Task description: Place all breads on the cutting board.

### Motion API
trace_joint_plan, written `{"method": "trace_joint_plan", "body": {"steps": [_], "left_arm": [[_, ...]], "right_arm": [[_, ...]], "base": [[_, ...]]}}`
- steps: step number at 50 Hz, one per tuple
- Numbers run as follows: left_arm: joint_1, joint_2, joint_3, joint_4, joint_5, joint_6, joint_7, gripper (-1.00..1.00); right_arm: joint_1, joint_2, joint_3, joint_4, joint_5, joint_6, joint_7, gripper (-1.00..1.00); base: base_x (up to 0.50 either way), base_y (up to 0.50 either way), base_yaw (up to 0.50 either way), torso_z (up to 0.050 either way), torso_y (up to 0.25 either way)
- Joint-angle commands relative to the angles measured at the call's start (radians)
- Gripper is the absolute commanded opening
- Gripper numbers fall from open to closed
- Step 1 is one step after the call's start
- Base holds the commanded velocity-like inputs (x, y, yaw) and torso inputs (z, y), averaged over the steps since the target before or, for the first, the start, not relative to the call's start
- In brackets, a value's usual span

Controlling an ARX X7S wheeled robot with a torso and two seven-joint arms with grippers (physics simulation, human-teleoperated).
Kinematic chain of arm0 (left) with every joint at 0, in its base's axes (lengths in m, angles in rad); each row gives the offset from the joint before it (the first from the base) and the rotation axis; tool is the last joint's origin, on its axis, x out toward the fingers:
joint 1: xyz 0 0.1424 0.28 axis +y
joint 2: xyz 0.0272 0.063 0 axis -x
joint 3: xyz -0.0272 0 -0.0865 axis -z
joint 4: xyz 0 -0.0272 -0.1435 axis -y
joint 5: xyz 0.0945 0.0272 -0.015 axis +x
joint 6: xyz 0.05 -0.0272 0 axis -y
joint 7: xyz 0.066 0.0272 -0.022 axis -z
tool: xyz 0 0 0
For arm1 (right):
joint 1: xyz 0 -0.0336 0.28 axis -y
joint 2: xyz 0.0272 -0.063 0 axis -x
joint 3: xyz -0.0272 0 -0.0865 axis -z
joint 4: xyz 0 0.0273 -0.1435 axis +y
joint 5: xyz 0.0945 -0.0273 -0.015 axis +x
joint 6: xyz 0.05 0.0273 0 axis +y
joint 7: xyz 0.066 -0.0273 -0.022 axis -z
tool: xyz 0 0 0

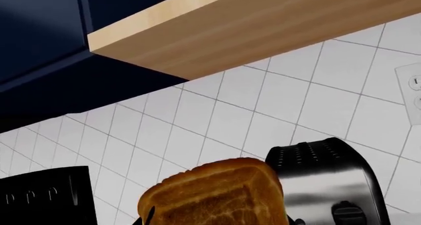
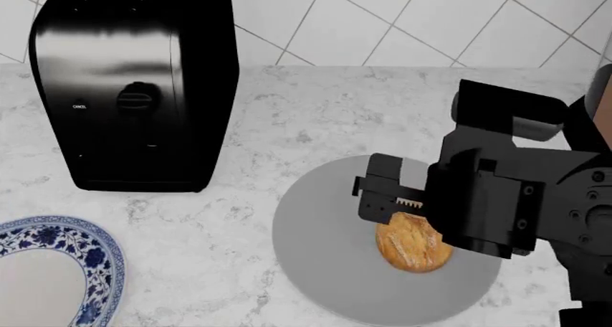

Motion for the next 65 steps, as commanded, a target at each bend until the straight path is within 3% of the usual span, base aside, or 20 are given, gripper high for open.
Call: {"method": "trace_joint_plan", "body": {"steps": [1, 4, 8, 12, 30, 41, 42, 46, 50, 58, 64, 65], "left_arm": [[0.005, 0.004, -0.047, 0.001, -0.006, 0.006, -0.005, -1.0], [0.032, 0.021, -0.068, 0.001, 0.001, -0.012, -0.005, -1.0], [-0.033, 0.003, -0.005, 0.001, -0.006, 0.013, -0.005, -1.0], [-0.001, 0.006, -0.045, 0.001, -0.011, 0.0, -0.005, -1.0], [-0.026, 0.012, -0.024, 0.001, -0.018, 0.0, -0.005, -1.0], [-0.032, -0.004, -0.011, 0.001, -0.014, 0.019, -0.005, -1.0], [-0.021, -0.003, -0.02, 0.001, -0.012, 0.019, -0.005, -1.0], [0.008, 0.018, -0.053, 0.001, -0.009, -0.009, -0.005, -1.0], [-0.051, 0.016, -0.014, 0.001, -0.028, -0.004, -0.005, -1.0], [-0.062, -0.01, 0.024, 0.001, -0.003, 0.031, -0.005, -1.0], [-0.08, -0.025, 0.063, 0.001, 0.009, 0.059, -0.005, -1.0], [-0.142, -0.046, 0.111, 0.001, 0.0, 0.082, -0.005, -1.0]], "right_arm": [[-0.01, -0.003, -0.024, 0.026, -0.024, -0.017, -0.045, 1.0], [-0.017, -0.004, -0.027, 0.024, -0.021, -0.016, -0.049, 1.0], [-0.023, -0.002, -0.025, 0.018, -0.011, -0.013, -0.05, 1.0], [-0.018, 0.002, -0.038, 0.043, -0.031, -0.024, -0.084, 1.0], [-0.02, -0.001, -0.086, 0.085, -0.082, -0.053, -0.162, 1.0], [-0.033, -0.005, -0.081, 0.075, -0.082, -0.077, -0.134, 1.0], [-0.035, -0.004, -0.088, 0.057, -0.083, -0.069, -0.129, -1.0], [-0.031, -0.002, -0.089, 0.055, -0.082, -0.069, -0.133, -1.0], [-0.039, 0.004, -0.083, 0.01, -0.06, -0.052, -0.105, -1.0], [-0.022, 0.013, 0.011, -0.219, 0.204, 0.035, 0.192, -1.0], [0.006, 0.037, 0.029, -0.516, 0.444, 0.024, 0.423, -1.0], [0.012, 0.058, 0.009, -0.615, 0.505, -0.007, 0.476, -1.0]], "base": [[0.0, 0.0, 0.0, 0.0, 0.0], [0.0, 0.0, 0.0, 0.0, 0.003], [0.0, 0.0, 0.0, 0.0, 0.0], [0.0, 0.0, 0.0, 0.0, 0.0], [0.0, 0.0, 0.0, 0.0, 0.0], [0.0, 0.0, 0.0, 0.0, 0.0], [0.0, 0.0, 0.0, 0.0, 0.0], [0.0, 0.0, 0.0, 0.0, 0.0], [0.0, 0.0, 0.0, 0.0, 0.0], [0.0, 0.0, 0.0, 0.001, 0.0], [0.0, 0.0, 0.0, 0.0, 0.0], [0.0, 0.0, 0.0, 0.0, 0.0]]}}
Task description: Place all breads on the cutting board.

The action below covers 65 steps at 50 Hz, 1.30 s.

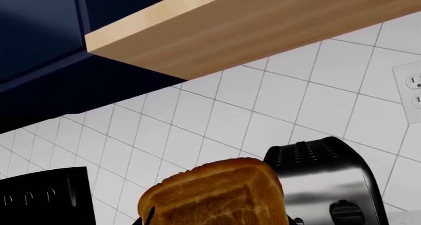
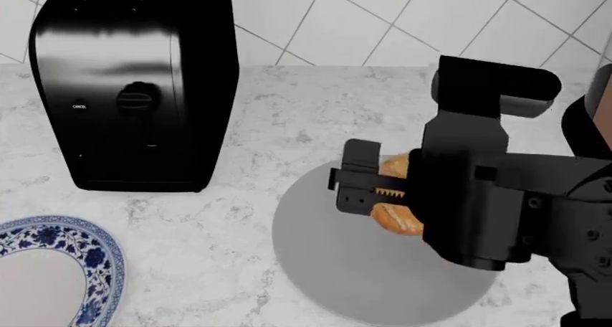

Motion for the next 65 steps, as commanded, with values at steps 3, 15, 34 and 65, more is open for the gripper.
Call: {"method": "trace_joint_plan", "body": {"steps": [3, 15, 34, 65], "left_arm": [[-0.247, -0.082, 0.236, 0.001, 0.037, 0.124, -0.006, -1.0], [-0.608, -0.182, 0.709, 0.001, 0.16, 0.278, -0.006, -1.0], [-0.965, -0.251, 1.09, 0.001, 0.21, 0.35, -0.006, -1.0], [-0.614, -0.209, 0.712, 0.001, 0.143, 0.294, -0.006, -1.0]], "right_arm": [[0.011, 0.068, 0.005, -0.611, 0.303, -0.039, 0.293, -1.0], [-0.59, 0.29, 0.111, -1.285, -0.466, -0.399, -0.125, -1.0], [-0.436, 0.584, -0.645, -1.244, -0.824, -0.998, 0.061, -1.0], [-0.343, 0.527, -0.753, -1.238, -0.807, -0.9, 0.072, -1.0]], "base": [[0.0, 0.0, 0.0, 0.0, 0.003], [0.0, 0.0, 0.0, 0.0, 0.0], [0.0, 0.07, 0.0, 0.001, 0.0], [-0.03, 0.5, 0.0, 0.0, 0.001]]}}
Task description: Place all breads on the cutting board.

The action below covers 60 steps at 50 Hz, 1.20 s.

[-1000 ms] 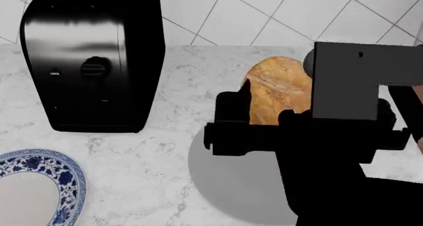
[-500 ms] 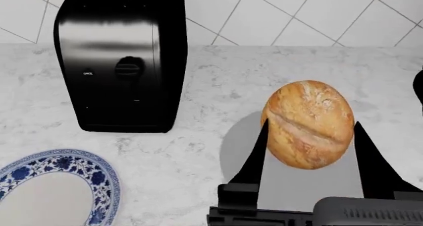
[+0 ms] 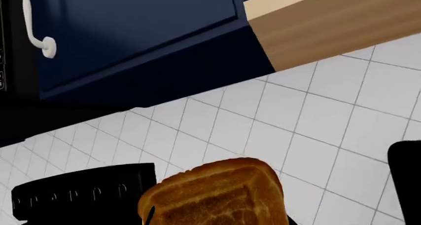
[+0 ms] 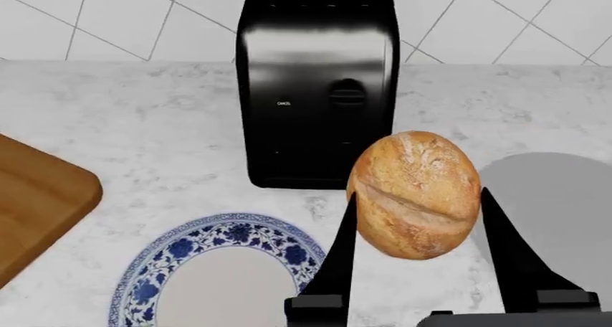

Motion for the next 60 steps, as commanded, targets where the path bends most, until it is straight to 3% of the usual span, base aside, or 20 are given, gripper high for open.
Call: {"method": "trace_joint_plan", "body": {"steps": [1, 8, 12, 18, 22, 28, 30, 34, 37, 41, 46, 50, 54, 55, 60], "left_arm": [[0.159, 0.018, -0.255, 0.002, -0.026, -0.012, -0.003, -1.0], [0.32, 0.043, -0.437, 0.002, -0.042, -0.047, -0.003, -1.0], [0.378, 0.05, -0.501, 0.002, -0.046, -0.061, -0.003, -1.0], [0.397, 0.042, -0.504, 0.002, -0.032, -0.049, -0.003, -1.0], [0.524, 0.063, -0.625, 0.002, -0.039, -0.068, -0.003, -1.0], [0.451, 0.088, -0.571, 0.002, -0.063, -0.086, -0.003, -1.0], [0.384, 0.128, -0.479, 0.002, -0.084, -0.06, -0.003, -1.0], [0.483, 0.135, -0.572, 0.002, -0.078, -0.089, -0.003, -1.0], [0.402, 0.137, -0.501, 0.002, -0.089, -0.075, -0.003, -1.0], [0.444, 0.143, -0.536, 0.002, -0.086, -0.086, -0.003, -1.0], [0.397, 0.131, -0.469, 0.002, -0.063, -0.064, -0.003, -1.0], [0.434, 0.159, -0.509, 0.002, -0.087, -0.082, -0.003, -1.0], [0.519, 0.221, -0.632, 0.001, -0.13, -0.169, -0.003, -1.0], [0.496, 0.239, -0.597, 0.001, -0.141, -0.16, -0.003, -1.0], [0.498, 0.237, -0.634, 0.001, -0.148, -0.226, -0.003, -1.0]], "right_arm": [[0.017, -0.018, -0.037, 0.005, -0.027, 0.05, -0.014, -1.0], [0.013, -0.016, -0.045, 0.015, -0.041, 0.049, -0.025, -1.0], [0.019, -0.026, -0.057, 0.021, -0.056, 0.064, -0.032, -1.0], [0.031, -0.03, -0.065, 0.0, -0.058, 0.094, -0.009, -1.0], [0.03, -0.035, -0.068, 0.021, -0.06, 0.088, -0.024, -1.0], [0.042, -0.036, -0.069, 0.023, -0.044, 0.096, -0.027, -1.0], [0.048, -0.039, -0.07, 0.018, -0.04, 0.103, -0.025, -1.0], [0.024, -0.033, -0.081, 0.036, -0.075, 0.078, -0.048, -1.0], [0.035, -0.035, -0.076, 0.036, -0.062, 0.083, -0.047, -1.0], [0.032, -0.038, -0.083, 0.039, -0.069, 0.085, -0.05, -1.0], [0.031, -0.031, -0.085, 0.025, -0.073, 0.087, -0.042, -1.0], [0.03, -0.02, -0.076, 0.034, -0.065, 0.07, -0.049, -1.0], [0.022, -0.018, -0.068, 0.064, -0.048, 0.038, -0.073, -1.0], [0.02, -0.017, -0.065, 0.069, -0.043, 0.032, -0.074, -1.0], [0.018, -0.007, -0.055, 0.066, -0.035, 0.017, -0.072, -1.0]], "base": [[0.0, 0.5, 0.0, 0.0, 0.0], [0.0, 0.5, 0.0, 0.0, 0.0], [0.0, 0.5, 0.0, 0.003, 0.0], [0.01, 0.5, 0.0, 0.0, 0.002], [0.01, 0.5, 0.0, 0.0, 0.0], [0.03, 0.5, 0.0, 0.0, 0.0], [0.06, 0.5, 0.0, 0.0, 0.005], [0.1, 0.5, 0.0, 0.0, 0.0], [0.18, 0.5, 0.0, 0.0, 0.0], [0.23, 0.46, 0.0, 0.0, 0.0], [0.26, 0.43, 0.0, 0.0, 0.002], [0.28, 0.43, 0.0, 0.003, 0.0], [0.28, 0.42, 0.0, 0.0, 0.003], [0.3, 0.3, 0.0, 0.0, 0.0], [0.31, 0.12, 0.0, 0.0, 0.002]]}}
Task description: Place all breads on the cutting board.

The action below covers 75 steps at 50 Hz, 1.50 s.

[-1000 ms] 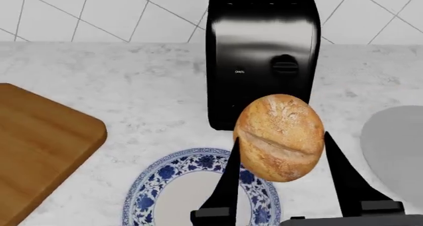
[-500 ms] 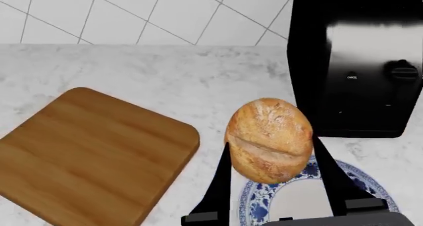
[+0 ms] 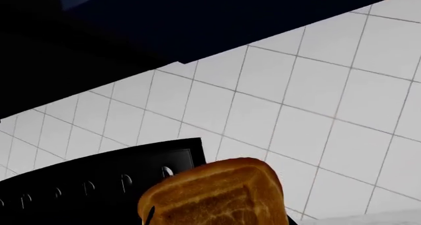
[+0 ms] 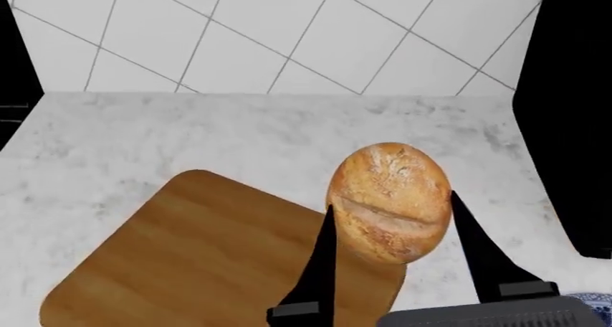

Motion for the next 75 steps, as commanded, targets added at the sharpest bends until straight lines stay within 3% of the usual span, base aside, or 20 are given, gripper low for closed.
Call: {"method": "trace_joint_plan", "body": {"steps": [1, 10, 13, 17, 18, 20, 22, 29, 30, 32, 37, 39, 42, 47, 75], "left_arm": [[-0.002, 0.065, -0.077, 0.002, -0.046, -0.062, -0.003, -1.0], [-0.004, 0.12, -0.07, 0.002, -0.081, -0.071, -0.003, -1.0], [-0.063, 0.164, 0.037, 0.002, -0.096, -0.027, -0.002, -1.0], [-0.092, 0.172, 0.08, 0.002, -0.108, -0.004, -0.002, -1.0], [-0.175, 0.183, 0.108, 0.002, -0.176, -0.007, -0.002, -1.0], [-0.11, 0.217, 0.134, 0.002, -0.138, 0.007, -0.001, -1.0], [-0.137, 0.255, 0.178, 0.001, -0.173, 0.015, 0.01, -1.0], [-0.124, 0.342, 0.209, -0.071, -0.303, 0.067, 0.183, -1.0], [-0.157, 0.339, 0.193, -0.073, -0.397, 0.097, 0.245, -1.0], [-0.141, 0.363, 0.203, -0.113, -0.364, 0.075, 0.224, -1.0], [-0.106, 0.377, 0.201, -0.219, -0.375, 0.116, 0.288, -1.0], [-0.18, 0.365, 0.169, -0.239, -0.514, 0.117, 0.367, -1.0], [-0.191, 0.393, 0.163, -0.302, -0.543, 0.108, 0.386, -1.0], [-0.115, 0.422, 0.186, -0.361, -0.469, 0.133, 0.392, -1.0], [-0.007, 0.424, 0.207, -0.458, -0.471, 0.189, 0.487, -1.0]], "right_arm": [[-0.009, 0.013, 0.021, 0.019, 0.004, -0.017, -0.022, -1.0], [-0.004, 0.019, 0.024, 0.017, 0.017, -0.012, -0.015, -1.0], [-0.003, 0.023, 0.026, 0.014, 0.019, -0.013, -0.017, -1.0], [-0.004, 0.027, 0.029, 0.015, 0.027, -0.02, -0.021, -1.0], [-0.006, 0.031, 0.03, 0.013, 0.026, -0.026, -0.027, -1.0], [-0.01, 0.038, 0.035, 0.018, 0.044, -0.046, -0.047, -1.0], [-0.01, 0.046, 0.042, 0.024, 0.053, -0.055, -0.048, -1.0], [-0.025, 0.056, 0.047, 0.047, 0.058, -0.087, -0.075, -1.0], [-0.026, 0.056, 0.045, 0.047, 0.052, -0.084, -0.073, -1.0], [-0.031, 0.055, 0.044, 0.058, 0.048, -0.093, -0.086, -1.0], [-0.025, 0.041, 0.038, 0.081, 0.045, -0.068, -0.072, -1.0], [-0.024, 0.041, 0.038, 0.082, 0.049, -0.069, -0.077, -1.0], [-0.019, 0.031, 0.035, 0.091, 0.049, -0.062, -0.082, -1.0], [-0.022, 0.033, 0.033, 0.088, 0.049, -0.061, -0.085, -1.0], [-0.018, 0.025, 0.038, 0.1, 0.06, -0.055, -0.086, -1.0]], "base": [[0.32, 0.08, 0.0, 0.0, 0.0], [0.32, 0.05, 0.0, 0.0, 0.001], [0.3, 0.02, 0.0, 0.0, 0.0], [0.18, 0.06, 0.0, 0.0, 0.003], [0.0, 0.0, 0.0, 0.0, 0.0], [0.0, 0.0, 0.0, 0.0, 0.0], [0.0, 0.0, 0.0, 0.0, 0.0], [0.0, 0.0, 0.0, 0.001, 0.0], [0.0, 0.0, 0.0, 0.0, 0.0], [0.0, 0.0, 0.0, 0.0, 0.0], [0.0, 0.0, 0.0, 0.0, 0.002], [0.0, 0.0, 0.0, 0.0, 0.0], [0.0, 0.0, 0.0, 0.0, 0.0], [0.0, 0.0, 0.0, 0.0, 0.0], [0.0, 0.0, 0.0, 0.0, 0.001]]}}
